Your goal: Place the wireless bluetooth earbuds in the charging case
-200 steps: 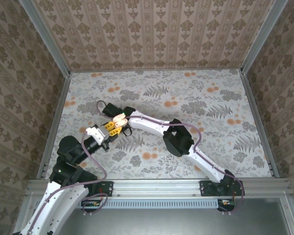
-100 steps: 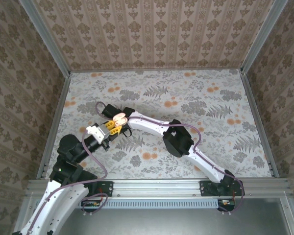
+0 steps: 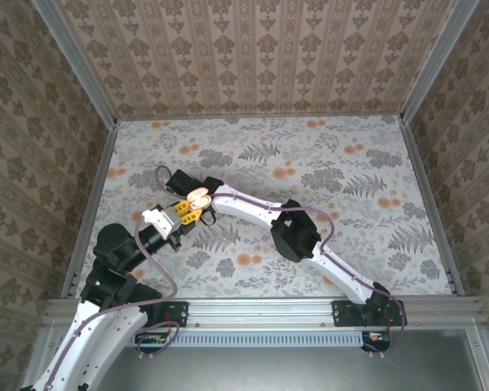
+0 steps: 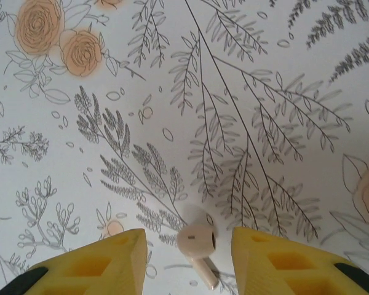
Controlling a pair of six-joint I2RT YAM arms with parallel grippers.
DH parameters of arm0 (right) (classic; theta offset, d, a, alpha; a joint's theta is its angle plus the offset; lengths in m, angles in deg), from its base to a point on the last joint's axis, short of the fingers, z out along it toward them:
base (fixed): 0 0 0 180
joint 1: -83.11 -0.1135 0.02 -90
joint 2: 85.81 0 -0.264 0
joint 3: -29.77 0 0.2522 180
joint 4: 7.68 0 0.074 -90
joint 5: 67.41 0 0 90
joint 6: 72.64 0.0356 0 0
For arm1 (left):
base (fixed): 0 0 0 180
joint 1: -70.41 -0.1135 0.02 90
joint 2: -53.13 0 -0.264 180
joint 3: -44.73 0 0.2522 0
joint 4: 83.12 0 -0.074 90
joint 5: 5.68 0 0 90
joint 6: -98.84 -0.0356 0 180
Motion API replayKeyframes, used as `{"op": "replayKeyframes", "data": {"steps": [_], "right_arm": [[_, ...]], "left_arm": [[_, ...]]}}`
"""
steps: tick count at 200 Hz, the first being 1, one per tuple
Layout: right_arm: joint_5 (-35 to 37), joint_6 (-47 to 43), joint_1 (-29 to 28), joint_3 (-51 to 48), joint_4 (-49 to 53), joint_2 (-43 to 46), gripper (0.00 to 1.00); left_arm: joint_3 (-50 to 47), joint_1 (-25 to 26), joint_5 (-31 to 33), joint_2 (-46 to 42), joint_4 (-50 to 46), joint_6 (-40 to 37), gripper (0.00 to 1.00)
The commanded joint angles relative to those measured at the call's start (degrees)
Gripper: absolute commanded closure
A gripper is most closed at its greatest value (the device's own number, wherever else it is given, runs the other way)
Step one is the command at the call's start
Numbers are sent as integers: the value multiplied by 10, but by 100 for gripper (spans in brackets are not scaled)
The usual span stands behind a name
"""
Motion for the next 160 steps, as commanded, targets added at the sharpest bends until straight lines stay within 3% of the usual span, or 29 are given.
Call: {"op": "replayKeyframes", "data": {"steps": [1, 118, 160], "right_arm": [[-7, -13, -4, 28, 8, -33, 59], [44, -53, -20, 0, 90, -22, 59], [59, -47, -19, -39, 82, 7, 69]], "left_arm": [[19, -3, -1, -4, -3, -7, 100], [16, -3, 0, -3, 4, 2, 100], [14, -3, 0, -1, 10, 9, 100]]}}
